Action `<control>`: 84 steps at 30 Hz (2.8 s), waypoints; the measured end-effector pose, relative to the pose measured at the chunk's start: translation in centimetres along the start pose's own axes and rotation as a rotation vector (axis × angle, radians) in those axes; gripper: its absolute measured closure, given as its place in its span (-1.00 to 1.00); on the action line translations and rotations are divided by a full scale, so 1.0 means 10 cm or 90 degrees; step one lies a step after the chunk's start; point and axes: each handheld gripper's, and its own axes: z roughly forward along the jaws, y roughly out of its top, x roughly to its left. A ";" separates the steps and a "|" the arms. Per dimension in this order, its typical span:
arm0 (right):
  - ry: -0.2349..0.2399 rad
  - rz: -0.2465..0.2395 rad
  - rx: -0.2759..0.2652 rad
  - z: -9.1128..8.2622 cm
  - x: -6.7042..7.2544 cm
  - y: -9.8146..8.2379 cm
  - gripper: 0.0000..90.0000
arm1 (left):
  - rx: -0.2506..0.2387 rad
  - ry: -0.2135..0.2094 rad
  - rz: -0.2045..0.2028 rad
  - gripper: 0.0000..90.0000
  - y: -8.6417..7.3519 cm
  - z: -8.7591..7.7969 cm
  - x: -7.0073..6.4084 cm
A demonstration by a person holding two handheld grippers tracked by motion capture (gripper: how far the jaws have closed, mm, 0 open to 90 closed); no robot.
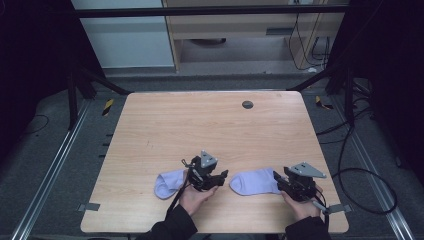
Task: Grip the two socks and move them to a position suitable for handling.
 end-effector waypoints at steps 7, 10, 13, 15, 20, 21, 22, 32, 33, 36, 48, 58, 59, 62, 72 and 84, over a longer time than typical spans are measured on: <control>0.043 -0.022 -0.019 0.00 0.13 0.11 0.01 | -0.029 0.004 -0.022 -0.11 0.06 -0.43 0.31; 0.062 -0.027 -0.010 0.04 0.21 0.16 -0.03 | -0.036 0.014 -0.021 -0.12 0.06 -0.53 0.38; 0.078 -0.034 -0.004 0.07 0.30 0.21 -0.06 | -0.043 0.031 -0.016 -0.12 0.04 -0.66 0.47; 0.091 -0.040 -0.008 0.09 0.36 0.25 -0.06 | -0.047 0.041 -0.019 -0.12 0.01 -0.74 0.54; 0.122 -0.048 -0.005 0.14 0.52 0.37 -0.06 | -0.060 0.064 -0.035 -0.11 -0.08 -0.92 0.71; 0.122 -0.048 -0.005 0.14 0.52 0.37 -0.06 | -0.061 0.071 -0.035 -0.11 -0.11 -0.97 0.75; 0.130 -0.057 -0.007 0.16 0.57 0.39 -0.06 | -0.061 0.081 -0.034 -0.11 -0.15 -1.01 0.80; 0.201 -0.122 0.011 0.41 1.13 0.57 0.09 | -0.048 0.137 -0.057 -0.06 -0.50 -1.28 1.09; 0.201 -0.122 0.011 0.41 1.13 0.57 0.09 | -0.047 0.140 -0.061 -0.06 -0.54 -1.30 1.11; 0.222 -0.135 0.016 0.47 1.29 0.60 0.14 | -0.037 0.146 -0.068 -0.03 -0.64 -1.32 1.15; 0.271 -0.170 0.040 0.72 1.77 0.60 0.25 | 0.042 0.153 -0.075 0.04 -0.93 -1.19 1.22; 0.300 -0.183 0.063 0.95 2.06 0.49 0.30 | 0.095 0.137 -0.056 0.15 -1.00 -1.03 1.19; 0.305 -0.185 0.067 0.97 2.09 0.48 0.30 | 0.097 0.137 -0.055 0.16 -1.01 -1.02 1.18; 0.310 -0.196 0.076 1.03 2.18 0.46 0.31 | 0.104 0.134 -0.053 0.21 -1.01 -0.99 1.17; 0.315 -0.229 0.099 1.16 2.38 0.39 0.56 | 0.118 0.109 -0.061 0.61 -1.01 -0.96 1.16; 0.329 -0.162 0.047 1.05 2.29 0.52 0.85 | 0.118 0.084 -0.051 0.90 -0.98 -0.96 1.16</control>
